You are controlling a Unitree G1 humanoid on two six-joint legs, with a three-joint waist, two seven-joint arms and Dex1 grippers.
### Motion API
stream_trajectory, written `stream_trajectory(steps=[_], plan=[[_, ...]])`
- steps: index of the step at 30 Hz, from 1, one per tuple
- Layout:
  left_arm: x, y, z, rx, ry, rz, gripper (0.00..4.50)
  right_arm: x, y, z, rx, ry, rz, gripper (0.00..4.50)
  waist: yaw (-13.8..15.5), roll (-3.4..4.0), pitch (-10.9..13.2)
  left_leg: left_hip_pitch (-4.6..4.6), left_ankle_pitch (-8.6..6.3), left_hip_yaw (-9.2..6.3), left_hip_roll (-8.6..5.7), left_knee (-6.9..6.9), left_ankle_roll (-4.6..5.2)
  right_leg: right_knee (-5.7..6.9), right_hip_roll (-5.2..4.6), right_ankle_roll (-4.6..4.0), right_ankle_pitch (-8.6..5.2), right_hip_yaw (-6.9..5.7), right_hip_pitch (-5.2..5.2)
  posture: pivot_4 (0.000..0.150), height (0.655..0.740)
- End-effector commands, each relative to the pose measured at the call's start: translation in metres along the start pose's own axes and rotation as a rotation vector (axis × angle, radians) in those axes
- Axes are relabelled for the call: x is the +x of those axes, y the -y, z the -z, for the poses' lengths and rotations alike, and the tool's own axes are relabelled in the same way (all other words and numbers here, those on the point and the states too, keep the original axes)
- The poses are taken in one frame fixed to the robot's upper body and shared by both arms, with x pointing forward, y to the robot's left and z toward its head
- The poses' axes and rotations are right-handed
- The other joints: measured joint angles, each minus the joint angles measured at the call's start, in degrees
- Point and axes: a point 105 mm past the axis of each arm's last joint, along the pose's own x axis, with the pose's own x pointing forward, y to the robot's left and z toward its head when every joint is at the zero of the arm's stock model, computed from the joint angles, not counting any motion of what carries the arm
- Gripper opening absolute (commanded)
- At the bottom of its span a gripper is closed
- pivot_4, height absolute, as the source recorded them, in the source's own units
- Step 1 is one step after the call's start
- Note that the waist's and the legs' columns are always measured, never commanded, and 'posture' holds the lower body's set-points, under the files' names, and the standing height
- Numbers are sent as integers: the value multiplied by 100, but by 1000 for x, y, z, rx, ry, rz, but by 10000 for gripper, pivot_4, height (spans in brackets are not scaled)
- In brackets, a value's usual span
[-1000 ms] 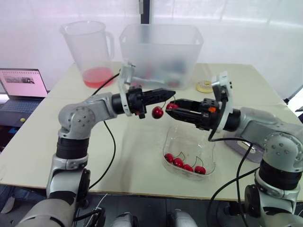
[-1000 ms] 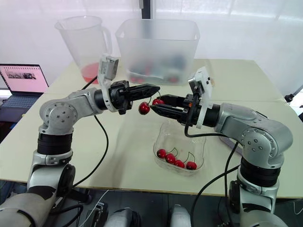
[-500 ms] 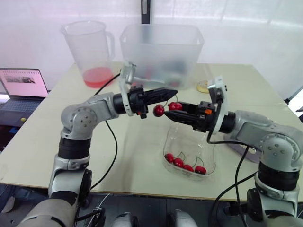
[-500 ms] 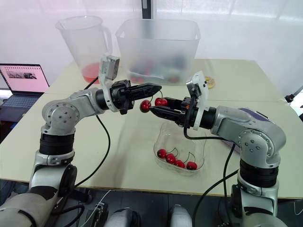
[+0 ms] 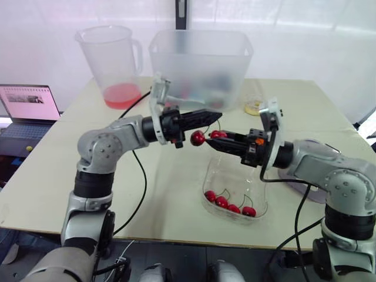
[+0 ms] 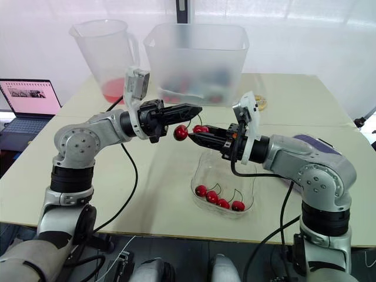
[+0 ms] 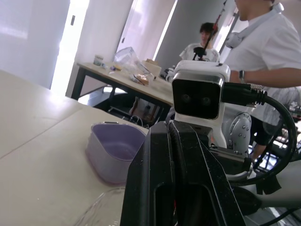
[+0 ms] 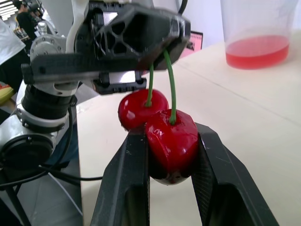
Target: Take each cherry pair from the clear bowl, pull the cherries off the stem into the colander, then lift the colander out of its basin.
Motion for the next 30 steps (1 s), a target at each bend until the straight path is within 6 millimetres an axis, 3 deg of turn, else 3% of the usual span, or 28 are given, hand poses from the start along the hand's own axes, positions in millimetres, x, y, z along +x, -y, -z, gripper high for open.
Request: stream_trajectory(steps=[1,8,13,17,21,25,28,30], plan=[[2,7,-12,56,31,23,0,-4,-8,7,0,-42,-26,6710,3,0,0,0,0,0,0,0,0,0,0,0,0,0,0,1500,7078],[4,8,-10,53,38,29,0,-14,-8,29,45,-155,-17,6710,5,-2,2,-2,-1,-1,1,0,3,-4,-5,0,0,0,1,1500,7078],[4,7,-10,49,44,25,0,-20,-6,27,39,-157,-1,6710,5,-3,2,-1,-1,-2,1,0,3,-4,-4,0,0,0,1,1500,7078],[3,7,-9,47,47,22,0,-34,-3,14,5,-137,31,6710,20,-5,3,-2,-1,-2,0,0,3,-5,-5,0,0,0,1,1500,7078],[2,6,-8,44,51,11,0,-69,18,-6,-80,-168,191,6710,85,-9,6,-5,-3,-2,-4,0,5,-8,-5,0,0,-1,1,1500,7078],[0,4,-7,42,55,1,0,-124,59,-22,-206,-319,488,6710,142,-10,7,-4,-3,-2,-7,0,8,-10,-4,0,0,-1,3,1500,7078],[0,3,-4,21,55,-7,0,-160,85,-17,-246,-457,636,6710,132,-13,9,-4,-4,-1,-9,0,9,-13,-5,0,-1,-1,4,1500,7078],[1,4,-1,11,49,-4,0,-168,91,-11,-245,-488,651,6710,115,-13,9,-2,-3,0,-9,0,9,-13,-5,1,-1,-1,4,1500,7078]])
